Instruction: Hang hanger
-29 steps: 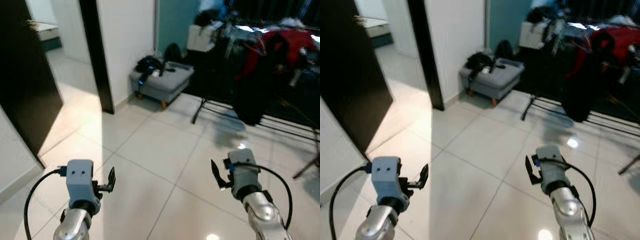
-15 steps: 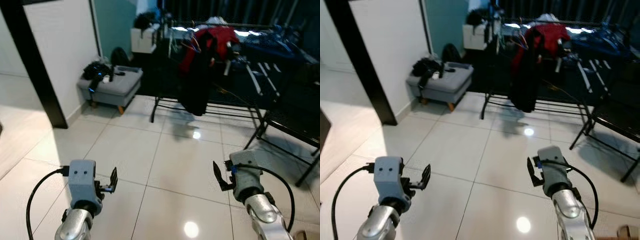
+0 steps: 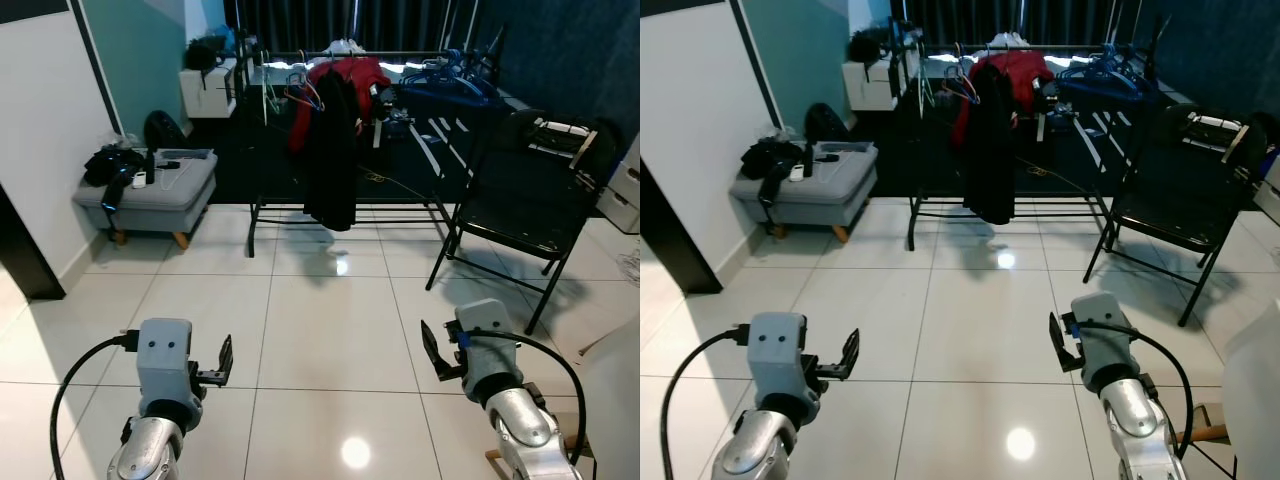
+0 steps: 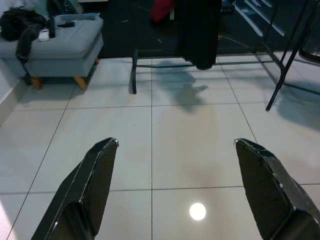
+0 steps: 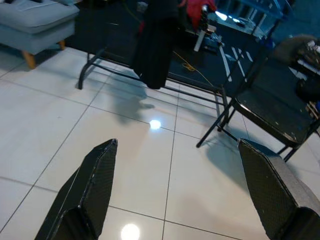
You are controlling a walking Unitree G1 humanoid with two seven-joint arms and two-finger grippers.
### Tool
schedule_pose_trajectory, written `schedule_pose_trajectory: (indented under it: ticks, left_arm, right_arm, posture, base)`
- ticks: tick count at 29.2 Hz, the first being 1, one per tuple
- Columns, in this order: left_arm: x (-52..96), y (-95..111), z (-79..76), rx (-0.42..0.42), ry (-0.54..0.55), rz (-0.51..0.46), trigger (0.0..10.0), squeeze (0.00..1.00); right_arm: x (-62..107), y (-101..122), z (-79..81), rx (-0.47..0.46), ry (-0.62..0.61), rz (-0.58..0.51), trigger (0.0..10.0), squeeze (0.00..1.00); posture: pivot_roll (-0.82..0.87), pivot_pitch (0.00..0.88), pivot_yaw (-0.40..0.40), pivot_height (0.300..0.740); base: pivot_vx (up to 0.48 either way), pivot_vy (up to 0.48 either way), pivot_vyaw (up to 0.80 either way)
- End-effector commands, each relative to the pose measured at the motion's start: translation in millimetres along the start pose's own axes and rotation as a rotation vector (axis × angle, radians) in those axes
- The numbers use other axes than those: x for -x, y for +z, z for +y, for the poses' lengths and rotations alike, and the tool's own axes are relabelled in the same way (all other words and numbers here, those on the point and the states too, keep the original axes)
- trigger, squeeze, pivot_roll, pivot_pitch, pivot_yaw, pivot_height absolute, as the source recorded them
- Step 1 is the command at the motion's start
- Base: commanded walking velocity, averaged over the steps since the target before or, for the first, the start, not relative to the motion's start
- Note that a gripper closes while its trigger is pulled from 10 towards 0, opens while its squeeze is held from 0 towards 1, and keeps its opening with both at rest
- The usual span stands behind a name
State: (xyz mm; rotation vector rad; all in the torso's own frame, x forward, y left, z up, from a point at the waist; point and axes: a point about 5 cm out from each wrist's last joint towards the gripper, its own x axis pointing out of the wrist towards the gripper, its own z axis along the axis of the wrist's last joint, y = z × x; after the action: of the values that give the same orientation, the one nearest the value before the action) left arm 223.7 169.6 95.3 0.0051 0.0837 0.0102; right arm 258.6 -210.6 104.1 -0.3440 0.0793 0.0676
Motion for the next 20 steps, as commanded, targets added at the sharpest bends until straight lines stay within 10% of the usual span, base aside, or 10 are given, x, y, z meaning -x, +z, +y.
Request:
schedule_pose_trajectory:
  ticks: [1,20]
  left_arm:
    - [-2.4,1.5,-3.1,-0.011,-0.018,-0.006,10.0,0.0]
    - [-3.2,-0.1,-4.3,-0.016,-0.024,0.0,10.0,0.0]
  right_arm:
    - [0.2,-3.6,-3.1,0.011,-0.01,0.021,10.0,0.0]
    - [-0.5,-4.9,-2.6,0.001,-0.006,0.009,10.0,0.0]
  posture:
    - [-0.08,0.0,0.025,0.74]
    - [-0.08,0.0,0.028,0.74]
  base:
    - [0.48,0.0,-0.8]
    - [0.48,0.0,-0.46]
